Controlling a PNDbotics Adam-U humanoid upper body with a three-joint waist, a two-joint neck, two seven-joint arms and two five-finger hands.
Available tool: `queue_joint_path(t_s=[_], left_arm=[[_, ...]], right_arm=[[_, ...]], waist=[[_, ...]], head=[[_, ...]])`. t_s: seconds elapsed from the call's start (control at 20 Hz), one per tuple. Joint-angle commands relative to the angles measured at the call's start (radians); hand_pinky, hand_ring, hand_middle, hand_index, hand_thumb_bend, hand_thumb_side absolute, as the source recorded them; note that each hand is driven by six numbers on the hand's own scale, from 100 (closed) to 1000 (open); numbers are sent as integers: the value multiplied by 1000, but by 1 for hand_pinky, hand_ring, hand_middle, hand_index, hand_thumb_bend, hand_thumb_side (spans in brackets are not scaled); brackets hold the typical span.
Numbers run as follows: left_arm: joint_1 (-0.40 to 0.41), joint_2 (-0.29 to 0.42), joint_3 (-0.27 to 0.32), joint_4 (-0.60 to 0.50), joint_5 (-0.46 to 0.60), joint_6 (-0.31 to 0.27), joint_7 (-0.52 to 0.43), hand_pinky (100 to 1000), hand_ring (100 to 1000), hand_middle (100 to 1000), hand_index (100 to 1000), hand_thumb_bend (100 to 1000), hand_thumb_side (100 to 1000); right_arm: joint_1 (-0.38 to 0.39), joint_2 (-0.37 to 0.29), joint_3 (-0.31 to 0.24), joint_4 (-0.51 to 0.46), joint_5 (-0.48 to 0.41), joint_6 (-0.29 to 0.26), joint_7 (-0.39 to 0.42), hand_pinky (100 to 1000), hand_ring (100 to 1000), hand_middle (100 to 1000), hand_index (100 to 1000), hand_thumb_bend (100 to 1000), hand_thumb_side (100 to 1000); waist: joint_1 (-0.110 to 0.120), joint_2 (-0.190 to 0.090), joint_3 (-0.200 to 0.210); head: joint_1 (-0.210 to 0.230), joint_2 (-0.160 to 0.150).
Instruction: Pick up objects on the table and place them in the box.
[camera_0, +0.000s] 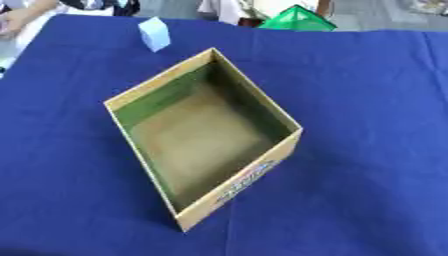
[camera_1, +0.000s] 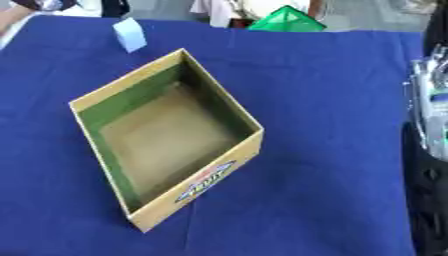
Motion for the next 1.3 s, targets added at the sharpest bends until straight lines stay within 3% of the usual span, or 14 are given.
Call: queue_joint_path(t_s=[0.05, 0.4, 0.7, 0.95, 1.3], left_arm=[[19, -7, -31, -111, 33, 29, 11, 600, 601, 618, 783, 300, 100], [142, -26, -75, -245, 74, 60, 34, 585, 589, 600, 774, 264, 100], [212, -39, -101, -335, 100, 15, 37, 606, 609, 614, 779, 250, 120], [256, -48, -122, -328, 111, -43, 33, 607, 612, 618, 776, 251, 164], [290, -99, -140, -295, 103, -70, 6, 601, 609, 613, 777, 256, 224]], right_arm=[[-5, -2, -3, -35, 12, 8, -6, 795, 832, 589, 829, 360, 1000], [8, 6, -5, -57, 15, 19, -16, 795, 832, 589, 829, 364, 1000], [9, 7, -5, -59, 12, 24, -16, 795, 832, 586, 828, 365, 1000], [5, 5, -5, -55, 7, 24, -15, 796, 833, 585, 828, 367, 1000], [3, 0, -8, -51, 0, 26, -14, 796, 835, 582, 828, 367, 1000]], waist=[[7, -27, 5], [10, -33, 17], [5, -25, 21], [1, -15, 16], [1, 0, 9]], head=[[-10, 12], [-8, 13], [0, -1], [3, -13], [-10, -12]])
